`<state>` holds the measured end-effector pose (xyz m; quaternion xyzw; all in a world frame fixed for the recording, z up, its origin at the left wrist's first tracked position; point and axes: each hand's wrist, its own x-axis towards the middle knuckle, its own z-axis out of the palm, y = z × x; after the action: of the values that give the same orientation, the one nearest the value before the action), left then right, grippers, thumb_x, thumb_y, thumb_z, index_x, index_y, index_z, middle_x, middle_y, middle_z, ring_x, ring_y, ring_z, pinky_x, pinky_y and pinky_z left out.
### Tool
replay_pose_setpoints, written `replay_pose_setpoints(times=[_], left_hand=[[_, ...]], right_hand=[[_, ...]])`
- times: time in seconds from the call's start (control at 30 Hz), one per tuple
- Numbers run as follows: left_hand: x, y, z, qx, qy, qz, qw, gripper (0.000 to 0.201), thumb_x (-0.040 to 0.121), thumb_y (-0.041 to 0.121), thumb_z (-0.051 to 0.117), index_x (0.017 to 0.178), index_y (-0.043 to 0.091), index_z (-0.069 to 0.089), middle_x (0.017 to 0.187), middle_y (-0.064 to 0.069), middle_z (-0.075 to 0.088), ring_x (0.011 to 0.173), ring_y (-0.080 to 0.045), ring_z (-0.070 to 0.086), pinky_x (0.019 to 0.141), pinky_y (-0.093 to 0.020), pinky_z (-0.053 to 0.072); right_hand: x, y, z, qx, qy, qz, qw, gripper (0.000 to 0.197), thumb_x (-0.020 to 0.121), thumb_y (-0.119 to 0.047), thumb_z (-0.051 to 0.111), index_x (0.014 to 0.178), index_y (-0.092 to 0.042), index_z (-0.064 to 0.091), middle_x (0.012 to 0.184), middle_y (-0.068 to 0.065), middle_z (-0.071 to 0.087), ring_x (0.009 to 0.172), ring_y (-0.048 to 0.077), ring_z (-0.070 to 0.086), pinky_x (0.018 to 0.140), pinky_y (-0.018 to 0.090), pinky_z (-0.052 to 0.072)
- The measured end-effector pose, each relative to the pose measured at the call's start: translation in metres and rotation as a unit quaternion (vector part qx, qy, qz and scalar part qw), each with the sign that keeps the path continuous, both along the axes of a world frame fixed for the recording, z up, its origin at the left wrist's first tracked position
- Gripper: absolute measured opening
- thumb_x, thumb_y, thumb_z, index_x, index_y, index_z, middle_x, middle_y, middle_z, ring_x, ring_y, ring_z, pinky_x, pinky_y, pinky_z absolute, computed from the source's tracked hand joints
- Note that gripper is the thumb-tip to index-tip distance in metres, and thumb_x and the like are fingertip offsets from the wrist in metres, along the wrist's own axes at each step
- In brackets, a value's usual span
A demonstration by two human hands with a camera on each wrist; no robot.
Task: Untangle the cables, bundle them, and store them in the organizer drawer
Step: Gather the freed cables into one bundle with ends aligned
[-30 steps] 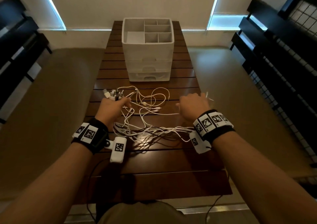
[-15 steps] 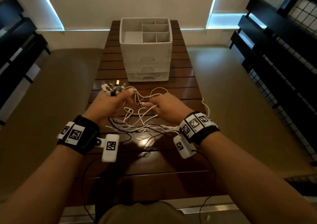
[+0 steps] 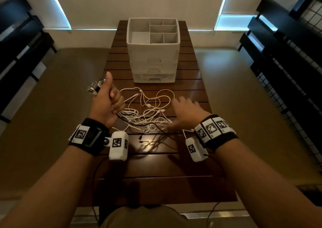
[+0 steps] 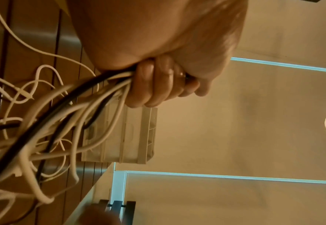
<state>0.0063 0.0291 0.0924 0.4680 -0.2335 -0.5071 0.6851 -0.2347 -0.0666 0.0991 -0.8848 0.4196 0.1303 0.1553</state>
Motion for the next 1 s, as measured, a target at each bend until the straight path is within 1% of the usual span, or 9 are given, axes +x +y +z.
replay_pose_setpoints(times=[0.13,0.23,0.33,0.5,0.67,0.77,0.87,0.93,1.0], left_hand=[[-0.015,0.000,0.006,-0.035,0.027,-0.039,0.998,0.062,0.107,0.053,0.049,0.057,0.021,0.031,0.045,0.007,0.022,0.034,-0.008,0.020,0.035,-0.021,0.020],[-0.021,0.002,0.010,-0.063,0.065,-0.070,0.993,0.062,0.107,0.050,0.051,0.057,0.021,0.029,0.044,0.007,0.022,0.034,-0.008,0.021,0.035,-0.021,0.023],[-0.016,0.008,0.011,-0.055,0.067,-0.082,0.993,0.062,0.107,0.044,0.053,0.057,0.022,0.022,0.043,0.007,0.020,0.034,-0.008,0.019,0.038,-0.023,0.020],[-0.005,0.020,0.007,-0.001,0.032,-0.071,0.997,0.056,0.103,0.032,0.057,0.055,0.023,0.032,0.042,0.007,0.022,0.036,-0.010,0.018,0.047,-0.030,0.014],[-0.014,0.015,-0.013,0.076,0.050,-0.021,0.996,0.058,0.103,0.022,0.058,0.049,0.027,0.036,0.044,0.009,0.019,0.034,-0.007,0.016,0.038,-0.023,0.012],[-0.006,0.017,-0.032,0.113,0.072,-0.003,0.991,0.059,0.102,0.020,0.060,0.046,0.025,0.043,0.043,0.010,0.019,0.033,-0.006,0.016,0.037,-0.021,0.010],[0.006,0.023,-0.052,0.134,0.107,-0.014,0.985,0.056,0.101,0.021,0.061,0.050,0.025,0.039,0.043,0.010,0.017,0.032,-0.006,0.015,0.034,-0.018,0.012],[0.011,0.028,-0.062,0.147,0.108,-0.021,0.983,0.058,0.101,0.022,0.060,0.048,0.025,0.038,0.042,0.009,0.017,0.032,-0.007,0.015,0.034,-0.018,0.012],[0.014,0.032,-0.067,0.161,0.098,-0.023,0.982,0.059,0.102,0.022,0.059,0.045,0.023,0.043,0.042,0.010,0.018,0.032,-0.007,0.015,0.037,-0.020,0.010]], right_hand=[[0.045,0.025,0.001,0.065,-0.260,0.091,0.959,0.096,0.078,-0.053,0.085,0.155,-0.021,0.036,0.152,0.004,0.045,0.137,0.020,0.045,0.113,0.038,0.043],[0.073,0.045,-0.021,0.121,-0.326,0.103,0.932,0.057,0.085,-0.037,0.083,0.130,-0.015,0.055,0.112,0.004,0.070,0.094,0.017,0.067,0.082,0.036,0.056],[0.073,0.038,-0.034,0.080,-0.333,0.089,0.935,0.014,0.095,-0.028,0.072,0.104,-0.017,0.072,0.082,-0.001,0.070,0.069,0.013,0.061,0.066,0.031,0.047],[0.042,0.017,-0.051,-0.074,-0.173,0.086,0.978,0.025,0.099,-0.045,0.061,0.096,-0.023,0.072,0.080,-0.002,0.067,0.079,0.022,0.062,0.069,0.034,0.050],[0.048,0.035,-0.072,0.089,-0.116,0.079,0.986,0.040,0.104,-0.048,0.056,0.086,-0.015,0.069,0.072,-0.001,0.058,0.062,0.015,0.052,0.064,0.034,0.047],[0.051,0.038,-0.084,0.166,-0.123,0.073,0.976,0.050,0.095,-0.063,0.063,0.086,-0.015,0.074,0.071,0.000,0.064,0.056,0.011,0.053,0.057,0.031,0.042],[0.053,0.021,-0.076,0.303,-0.147,0.050,0.940,0.056,0.085,-0.078,0.061,0.101,-0.025,0.071,0.092,-0.002,0.073,0.079,0.014,0.068,0.075,0.031,0.055],[0.057,-0.007,-0.069,0.292,-0.228,-0.016,0.929,0.055,0.088,-0.076,0.058,0.104,-0.025,0.070,0.099,0.003,0.072,0.087,0.015,0.068,0.082,0.034,0.055],[0.065,-0.042,-0.069,0.183,-0.298,-0.104,0.931,0.040,0.098,-0.057,0.059,0.101,-0.019,0.070,0.093,0.004,0.070,0.082,0.014,0.066,0.076,0.032,0.053]])
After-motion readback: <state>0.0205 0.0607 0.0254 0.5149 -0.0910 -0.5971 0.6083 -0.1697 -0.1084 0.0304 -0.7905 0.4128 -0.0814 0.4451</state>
